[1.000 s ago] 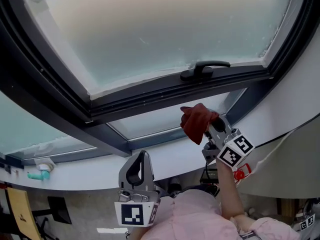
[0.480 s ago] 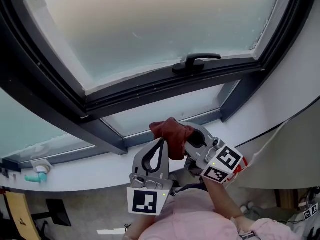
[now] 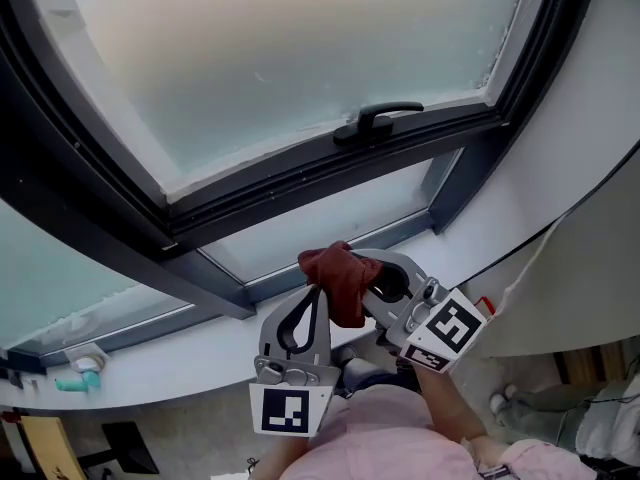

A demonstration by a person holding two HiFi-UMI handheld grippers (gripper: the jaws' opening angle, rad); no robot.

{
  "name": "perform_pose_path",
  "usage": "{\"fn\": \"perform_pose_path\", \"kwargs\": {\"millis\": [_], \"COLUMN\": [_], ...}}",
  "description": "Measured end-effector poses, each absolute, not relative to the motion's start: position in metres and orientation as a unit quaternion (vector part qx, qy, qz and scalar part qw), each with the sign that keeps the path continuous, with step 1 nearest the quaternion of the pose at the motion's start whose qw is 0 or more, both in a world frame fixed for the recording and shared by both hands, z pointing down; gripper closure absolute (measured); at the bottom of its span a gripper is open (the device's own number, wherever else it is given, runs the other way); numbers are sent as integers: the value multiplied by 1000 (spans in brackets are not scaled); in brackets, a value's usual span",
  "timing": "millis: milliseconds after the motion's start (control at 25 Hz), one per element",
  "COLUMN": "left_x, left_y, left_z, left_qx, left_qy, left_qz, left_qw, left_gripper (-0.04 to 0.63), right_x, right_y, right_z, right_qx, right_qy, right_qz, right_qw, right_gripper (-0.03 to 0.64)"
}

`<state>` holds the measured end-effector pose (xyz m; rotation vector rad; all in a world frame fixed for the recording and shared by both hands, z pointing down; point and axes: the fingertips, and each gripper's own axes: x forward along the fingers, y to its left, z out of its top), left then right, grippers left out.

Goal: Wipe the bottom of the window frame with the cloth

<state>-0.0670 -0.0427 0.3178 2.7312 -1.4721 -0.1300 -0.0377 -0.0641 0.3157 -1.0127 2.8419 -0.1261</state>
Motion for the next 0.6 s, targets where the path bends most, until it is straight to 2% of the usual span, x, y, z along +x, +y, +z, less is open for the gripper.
{"fn": "perform_pose_path", "kwargs": {"millis": [360, 600], "left_x": [-76, -42], "left_y": [-57, -86], "left_z": [320, 324], "left_qx": [865, 850], "left_qy": [-502, -526], "left_qz": [-26, -7], "left_qw": [0, -21], "left_gripper": [598, 599], "right_x": [21, 79], "right_y": [-102, -149], "right_z": [305, 297], "right_qx": [-409, -421], "right_qy": [908, 903], "right_qz": [-26, -12], "right_qw": [93, 89], "right_gripper": [563, 563]}}
